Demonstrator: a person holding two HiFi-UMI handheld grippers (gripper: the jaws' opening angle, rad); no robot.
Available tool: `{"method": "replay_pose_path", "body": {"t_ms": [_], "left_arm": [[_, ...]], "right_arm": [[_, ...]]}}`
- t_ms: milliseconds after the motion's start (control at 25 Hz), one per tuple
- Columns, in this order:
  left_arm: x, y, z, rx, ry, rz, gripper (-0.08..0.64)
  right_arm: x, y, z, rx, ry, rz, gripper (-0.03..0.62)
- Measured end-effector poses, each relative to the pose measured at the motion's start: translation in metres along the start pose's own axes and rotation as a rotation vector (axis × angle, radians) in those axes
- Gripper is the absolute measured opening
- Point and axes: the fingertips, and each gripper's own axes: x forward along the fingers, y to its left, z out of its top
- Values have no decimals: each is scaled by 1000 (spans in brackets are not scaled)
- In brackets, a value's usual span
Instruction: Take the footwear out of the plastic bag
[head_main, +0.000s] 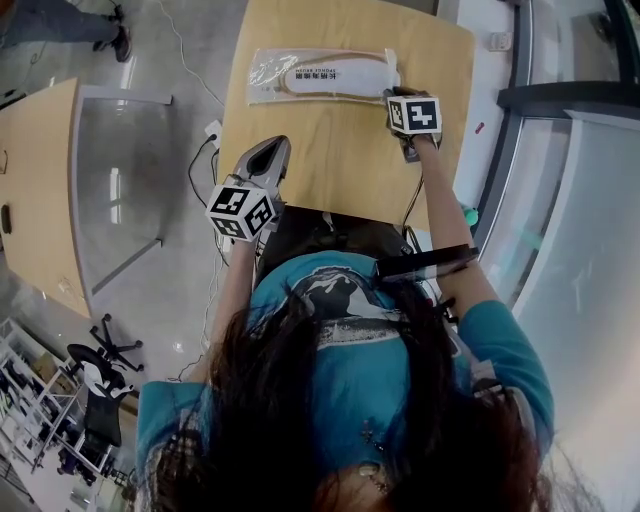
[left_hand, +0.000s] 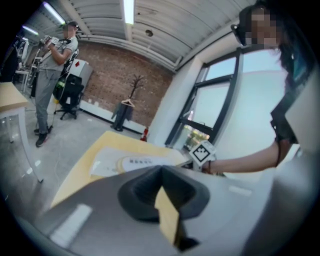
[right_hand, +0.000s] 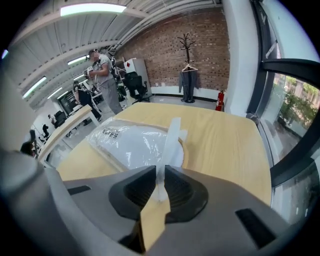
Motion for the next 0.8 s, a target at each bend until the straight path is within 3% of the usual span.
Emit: {"method": "replay_pose_path", "body": {"t_ms": [160, 360, 400, 520, 800], "left_arm": [[10, -10, -6, 15, 36, -31, 3], [21, -17, -20, 4, 79, -79, 7], [24, -19, -25, -9, 98, -98, 48], [35, -30, -48, -53, 182, -172, 128], [52, -41, -94, -262, 284, -279, 158]], "right_arm": [[-2, 11, -7, 35, 14, 45, 40], [-17, 41, -15, 309, -43, 206, 25], [-21, 47, -19, 347, -48, 233, 23], [-37, 63, -32, 416, -61, 285, 21], [-74, 97, -36, 601, -149, 396, 18]]}}
